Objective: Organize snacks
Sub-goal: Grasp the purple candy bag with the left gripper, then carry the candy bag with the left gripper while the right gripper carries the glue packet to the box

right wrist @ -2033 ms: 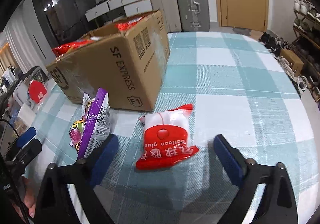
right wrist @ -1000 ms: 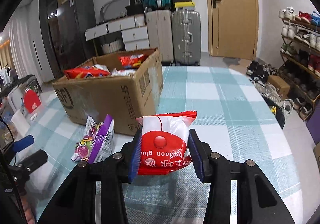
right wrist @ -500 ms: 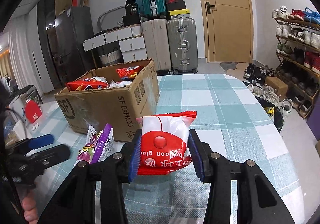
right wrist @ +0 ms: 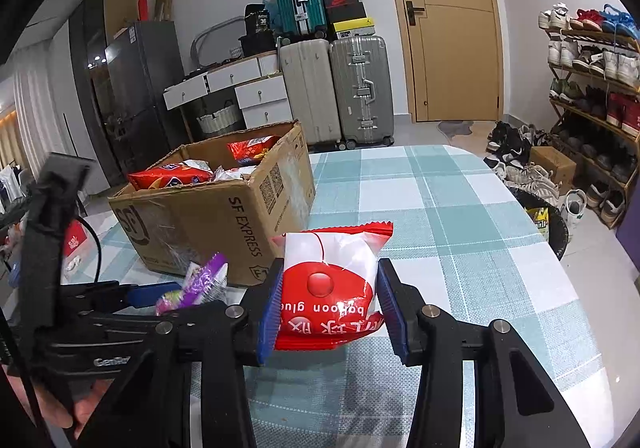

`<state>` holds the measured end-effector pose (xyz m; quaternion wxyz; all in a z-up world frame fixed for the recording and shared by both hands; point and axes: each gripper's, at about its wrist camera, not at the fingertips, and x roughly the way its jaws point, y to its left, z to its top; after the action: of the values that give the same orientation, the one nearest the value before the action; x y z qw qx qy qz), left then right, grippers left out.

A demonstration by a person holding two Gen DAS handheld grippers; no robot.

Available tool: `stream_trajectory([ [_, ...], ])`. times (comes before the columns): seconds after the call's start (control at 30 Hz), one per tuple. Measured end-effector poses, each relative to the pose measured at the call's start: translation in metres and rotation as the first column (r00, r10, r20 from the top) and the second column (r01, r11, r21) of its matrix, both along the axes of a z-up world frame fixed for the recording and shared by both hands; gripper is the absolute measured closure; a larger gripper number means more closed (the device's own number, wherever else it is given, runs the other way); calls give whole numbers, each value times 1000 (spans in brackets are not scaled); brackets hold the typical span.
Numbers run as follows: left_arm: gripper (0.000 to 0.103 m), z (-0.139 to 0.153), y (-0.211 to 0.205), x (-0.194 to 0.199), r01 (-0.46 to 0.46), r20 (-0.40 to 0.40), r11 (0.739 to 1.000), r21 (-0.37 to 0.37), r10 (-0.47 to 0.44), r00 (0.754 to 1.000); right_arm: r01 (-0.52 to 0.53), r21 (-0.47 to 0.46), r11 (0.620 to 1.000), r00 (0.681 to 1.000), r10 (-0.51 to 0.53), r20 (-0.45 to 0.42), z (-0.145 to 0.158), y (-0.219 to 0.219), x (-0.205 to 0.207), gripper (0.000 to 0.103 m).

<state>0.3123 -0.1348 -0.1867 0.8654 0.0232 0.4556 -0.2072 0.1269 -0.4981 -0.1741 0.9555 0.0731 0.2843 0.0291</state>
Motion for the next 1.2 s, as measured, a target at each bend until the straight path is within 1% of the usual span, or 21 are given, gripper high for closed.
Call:
stream_trajectory([
  [0.17,60,4,7,-1,2,-7,1000,-11,-2,1000,0,-2,1000,1000,0,5,0,0,0,58],
  [0.23,61,8,7,1,-12,-23,1000,0,12,1000,2,-2,1000,1000,-2,6,0,0,0,58],
  [0.27,64,11,5,-3,-22,-25,1000,10,22,999,1,-3,1000,1000,-1,4,0,0,0,58],
  [0.3,70,15,7,-4,-22,-23,1000,-3,22,1000,2,-6,1000,1000,-2,4,0,0,0,58],
  [0.33,72,19,10,-7,-20,-19,1000,-9,20,1000,-2,-13,1000,1000,2,2,0,1,0,58],
  [0.5,74,35,25,-25,-2,10,1000,0,2,1000,-12,-27,1000,1000,11,-4,0,5,0,58],
  [0.6,74,39,37,-33,-1,-14,999,-43,0,1000,-6,-18,1000,1000,6,-7,0,4,0,58],
  [0.63,75,40,43,-41,-3,-12,999,-51,3,1000,-4,-12,1000,1000,4,-7,0,3,0,58],
  [0.7,76,47,52,-51,-4,8,999,-49,4,1000,0,-6,1000,1000,0,-14,-1,2,1,58],
  [0.73,76,44,53,-65,-3,21,999,-45,4,1000,-4,-2,1000,1000,4,-19,-1,2,2,58],
  [0.8,76,54,59,-79,0,46,999,-39,2,999,-15,7,1000,1000,15,-26,-2,1,4,58],
  [0.9,76,69,71,-97,-12,74,999,-39,15,997,-58,32,998,997,60,-40,-5,1,7,58],
  [1.0,76,86,83,-120,-24,114,999,-40,28,993,-81,39,996,996,83,-38,-5,3,6,58],
  [1.1,76,107,98,-135,-30,154,999,-36,35,988,-120,77,990,990,124,-62,-9,10,-3,58],
  [1.2,76,121,118,-154,-38,180,998,-43,46,983,-166,129,978,983,174,-59,-6,18,-19,58],
])
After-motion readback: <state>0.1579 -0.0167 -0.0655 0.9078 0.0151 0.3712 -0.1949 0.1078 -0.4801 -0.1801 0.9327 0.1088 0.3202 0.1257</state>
